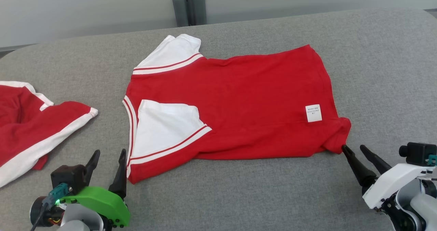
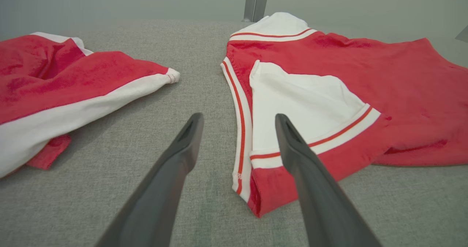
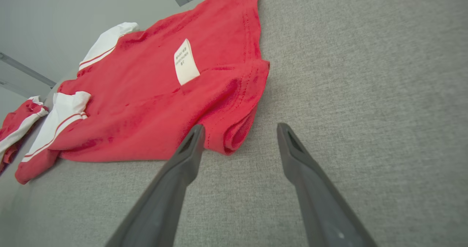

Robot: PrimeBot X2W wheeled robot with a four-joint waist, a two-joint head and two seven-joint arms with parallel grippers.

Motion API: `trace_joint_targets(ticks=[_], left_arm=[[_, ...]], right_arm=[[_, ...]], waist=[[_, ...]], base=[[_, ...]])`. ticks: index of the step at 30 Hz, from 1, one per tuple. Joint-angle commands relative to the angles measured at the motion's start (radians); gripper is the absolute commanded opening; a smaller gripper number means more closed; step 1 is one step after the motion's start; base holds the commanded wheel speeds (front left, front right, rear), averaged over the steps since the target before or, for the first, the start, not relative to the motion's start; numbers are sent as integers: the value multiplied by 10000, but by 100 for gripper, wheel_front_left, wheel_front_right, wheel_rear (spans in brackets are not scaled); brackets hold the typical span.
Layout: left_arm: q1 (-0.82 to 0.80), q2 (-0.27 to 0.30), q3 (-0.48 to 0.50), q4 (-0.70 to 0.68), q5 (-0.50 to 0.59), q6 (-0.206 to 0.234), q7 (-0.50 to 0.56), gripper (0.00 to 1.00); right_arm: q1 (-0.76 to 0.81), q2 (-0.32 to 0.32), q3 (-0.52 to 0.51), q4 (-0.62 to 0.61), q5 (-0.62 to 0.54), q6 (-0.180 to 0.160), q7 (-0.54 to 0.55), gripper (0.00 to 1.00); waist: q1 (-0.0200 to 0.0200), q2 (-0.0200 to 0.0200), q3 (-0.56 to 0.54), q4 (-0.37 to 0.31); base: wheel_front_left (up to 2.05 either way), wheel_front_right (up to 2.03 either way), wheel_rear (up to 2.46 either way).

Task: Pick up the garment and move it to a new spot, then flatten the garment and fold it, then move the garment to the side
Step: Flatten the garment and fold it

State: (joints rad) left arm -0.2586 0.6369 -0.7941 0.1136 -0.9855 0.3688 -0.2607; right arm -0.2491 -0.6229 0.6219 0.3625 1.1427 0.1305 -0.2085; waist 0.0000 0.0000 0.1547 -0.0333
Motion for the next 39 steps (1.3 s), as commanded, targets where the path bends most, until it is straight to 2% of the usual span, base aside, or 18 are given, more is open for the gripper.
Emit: trace_joint_targets(ticks=[1,16,25,26,27,28,29,30,31,32,39], left_arm=[[57,-34,-22,93,33,-68,79,100],[-605,-239,-857,1334,-271,-732,1809,100],[-875,-401,-1132,1584,-319,-866,2448,100],[-918,-388,-1162,1622,-300,-825,2530,100],[-945,-374,-1183,1639,-273,-810,2592,100],[-969,-365,-1193,1645,-277,-796,2648,95],[-974,-361,-1202,1624,-307,-783,2701,72],[-974,-349,-1221,1583,-349,-773,2770,45],[-970,-332,-1241,1545,-375,-767,2838,26],[-956,-308,-1259,1490,-402,-768,2917,0],[-748,-100,-1252,1139,-554,-768,3206,0]], right_arm=[[15,125,57,92,-29,5,97,100],[-759,515,471,768,-213,5,348,100],[-1012,519,630,837,-231,5,352,100],[-1061,508,649,841,-267,5,367,96],[-1092,497,665,856,-290,5,378,85],[-1101,487,694,876,-305,5,395,67],[-1100,486,711,891,-292,5,393,45],[-1113,475,733,910,-301,5,412,32],[-1123,462,745,924,-306,5,422,18],[-1132,446,756,938,-322,5,434,0],[-1238,325,862,913,-234,5,619,0]], waist=[[0,0,8,-8],[0,0,94,-118],[0,0,319,-246],[0,0,341,-256],[0,0,354,-261],[0,0,354,-264],[0,0,346,-265],[0,0,329,-263],[0,0,312,-261],[0,0,290,-257],[0,0,57,-215]], base=[[0,0,0],[0,0,0],[0,0,0],[0,0,0],[0,0,0],[0,0,0],[0,0,0],[0,0,0],[0,0,0],[0,0,0],[0,0,0]])
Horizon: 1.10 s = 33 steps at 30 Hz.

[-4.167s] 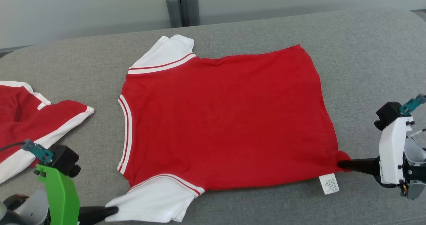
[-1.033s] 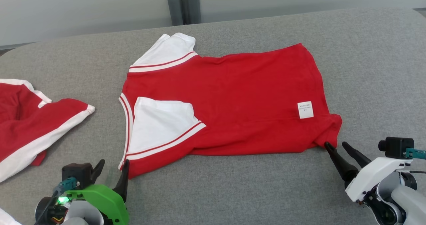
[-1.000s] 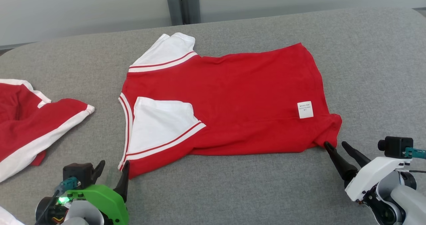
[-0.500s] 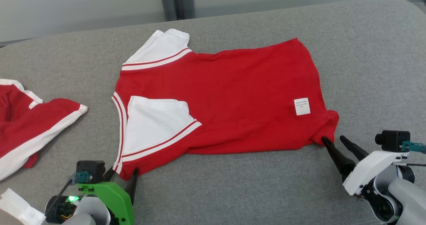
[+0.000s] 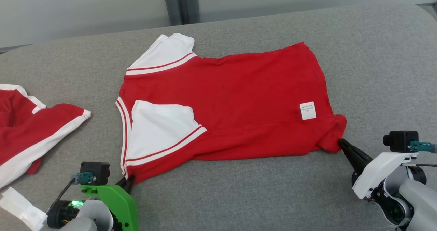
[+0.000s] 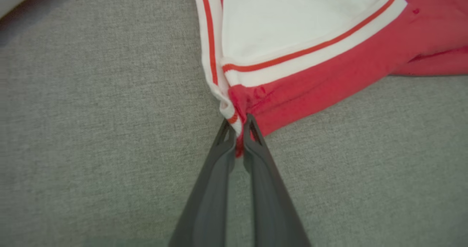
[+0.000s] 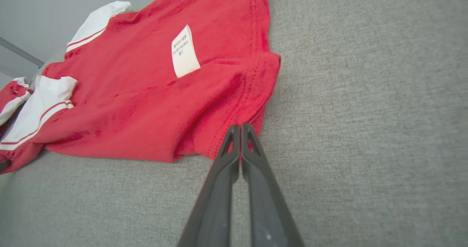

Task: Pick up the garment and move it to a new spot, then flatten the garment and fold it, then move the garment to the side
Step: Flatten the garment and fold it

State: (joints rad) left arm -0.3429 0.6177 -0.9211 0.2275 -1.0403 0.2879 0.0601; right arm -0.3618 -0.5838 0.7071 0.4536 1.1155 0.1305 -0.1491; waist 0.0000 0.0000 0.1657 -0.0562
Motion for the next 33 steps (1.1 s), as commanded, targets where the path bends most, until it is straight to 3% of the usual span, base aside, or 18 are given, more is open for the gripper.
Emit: trace_joint_targets(ticks=[1,13,22,33], left_arm=[[125,131,25,-48,-31,38,33,0],[455,531,61,-682,-287,8,232,0],[908,1352,-249,-1568,-515,-211,954,0],[1517,2126,-248,-2515,-699,94,1164,0]], right_arm=[[-118,-82,31,-2,62,5,46,0],[-139,-753,129,-152,289,5,533,0],[176,-1379,151,-639,977,3,1467,0],[1234,-2348,-214,-1337,2021,-1,2902,0]], waist=[[0,0,-95,22],[0,0,-275,43],[0,0,-478,-11],[0,0,-704,88]], base=[[0,0,0],[0,0,0],[0,0,0],[0,0,0]])
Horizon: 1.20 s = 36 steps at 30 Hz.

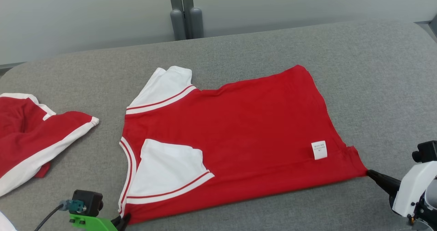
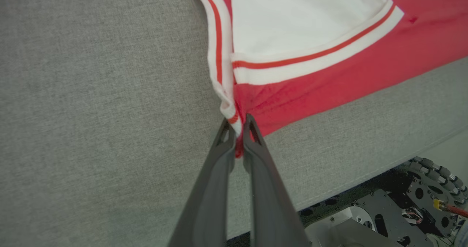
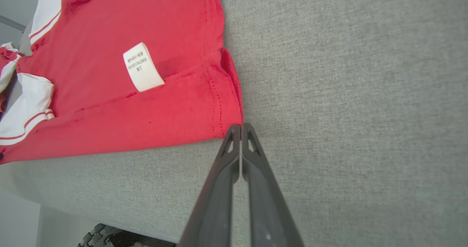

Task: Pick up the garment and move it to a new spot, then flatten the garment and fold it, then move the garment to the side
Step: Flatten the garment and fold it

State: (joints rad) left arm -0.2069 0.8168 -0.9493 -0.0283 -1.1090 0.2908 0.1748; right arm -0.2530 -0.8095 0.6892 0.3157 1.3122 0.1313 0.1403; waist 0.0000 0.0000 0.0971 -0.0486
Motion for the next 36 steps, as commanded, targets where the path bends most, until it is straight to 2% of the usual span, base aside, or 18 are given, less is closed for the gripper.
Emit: trace_joint_targets(ticks=[1,5,11,12,13,14,21,26,31,36], left_arm=[[251,208,39,-35,-70,108,29,0],[519,410,0,-293,-305,207,187,0],[722,545,-46,-484,-512,328,443,0],[767,557,-66,-500,-560,335,524,11],[774,563,-71,-514,-580,354,554,93],[769,570,-59,-538,-604,350,594,100],[608,618,-30,-670,-392,390,479,100],[162,663,275,-726,-45,430,-43,100],[-579,788,641,-586,341,194,-321,100],[-1757,547,1134,-157,452,-333,-530,100]], right_arm=[[278,-209,-111,-39,125,-12,139,0],[691,-535,-345,-246,222,-13,762,0],[1068,-492,-748,-546,37,-13,1609,0],[1132,-428,-852,-563,-11,-13,1720,31],[1174,-375,-943,-578,-42,-12,1781,91],[1227,-308,-1070,-607,-121,-12,1856,100],[1577,209,-2111,-889,-818,-4,2294,100],[1472,562,-3027,-1610,-1441,-4,1843,100],[891,1111,-3828,-1798,-2387,-3,1587,100],[-183,2021,-4484,-1092,-3380,-3,1294,100]], waist=[[0,0,-40,19],[0,0,-91,13],[0,0,-116,-32],[0,0,-119,-37],[0,0,-120,-39],[0,0,-119,-40],[0,0,-84,-20],[0,0,-20,-18],[0,0,192,-87],[0,0,694,-80]], base=[[0,0,0],[0,0,0],[0,0,0],[0,0,0],[0,0,0],[0,0,0],[0,0,0],[0,0,0],[0,0,0],[0,0,0]])
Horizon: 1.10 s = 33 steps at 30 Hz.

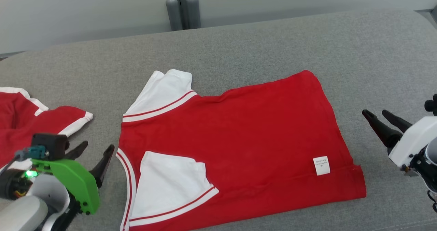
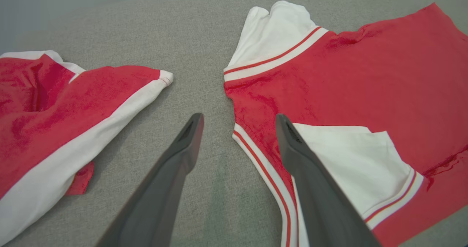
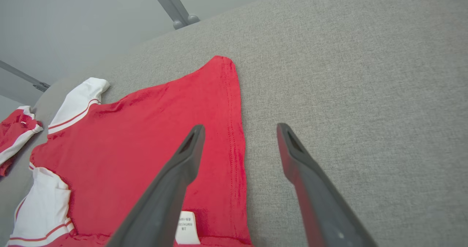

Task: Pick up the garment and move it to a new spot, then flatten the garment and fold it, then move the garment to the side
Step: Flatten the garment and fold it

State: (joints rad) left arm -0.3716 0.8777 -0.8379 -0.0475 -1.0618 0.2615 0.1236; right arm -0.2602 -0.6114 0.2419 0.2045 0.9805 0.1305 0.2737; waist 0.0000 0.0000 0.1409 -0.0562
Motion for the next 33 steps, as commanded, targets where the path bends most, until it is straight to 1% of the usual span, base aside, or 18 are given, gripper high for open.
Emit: trace_joint_targets(ticks=[1,5,7,9,12,18,22,26,33], left_arm=[[-432,-117,101,183,-13,-199,53,100],[-1682,-414,193,833,50,-889,512,100],[-2304,-623,258,1186,-194,-1299,917,100],[-3040,-731,359,1586,-204,-1579,1253,100],[-3909,-1045,311,2193,-182,-2014,1740,100],[-5575,-1684,-19,3548,193,-2751,2634,100],[-6378,-2054,-281,4357,443,-3154,3075,100],[-6959,-2331,-479,5034,523,-3442,3414,100],[-7572,-2649,-788,5827,482,-3759,3775,100]], right_arm=[[-414,242,-137,240,-308,5,-61,100],[-1529,918,-392,907,-982,5,-171,100],[-2071,1173,-363,1115,-1173,5,-248,100],[-2569,1333,-308,1303,-1338,5,-311,100],[-3232,1495,-135,1631,-1451,5,-339,100],[-4426,1550,426,2498,-1610,5,-80,100],[-5099,1646,815,2911,-1560,5,22,100],[-5601,1728,1321,3157,-1421,5,156,100],[-6173,1823,2143,3453,-1207,5,14,100]], waist=[[0,0,412,-1],[0,0,1006,28],[0,0,1303,35],[0,0,1596,41],[0,0,1964,14],[0,0,2710,-93],[0,0,3107,-203],[0,0,3406,-332],[0,0,3736,-506]], base=[[0,0,0],[0,0,0],[0,0,0],[0,0,0],[0,0,0],[0,0,0],[0,0,0],[0,0,0],[0,0,0]])
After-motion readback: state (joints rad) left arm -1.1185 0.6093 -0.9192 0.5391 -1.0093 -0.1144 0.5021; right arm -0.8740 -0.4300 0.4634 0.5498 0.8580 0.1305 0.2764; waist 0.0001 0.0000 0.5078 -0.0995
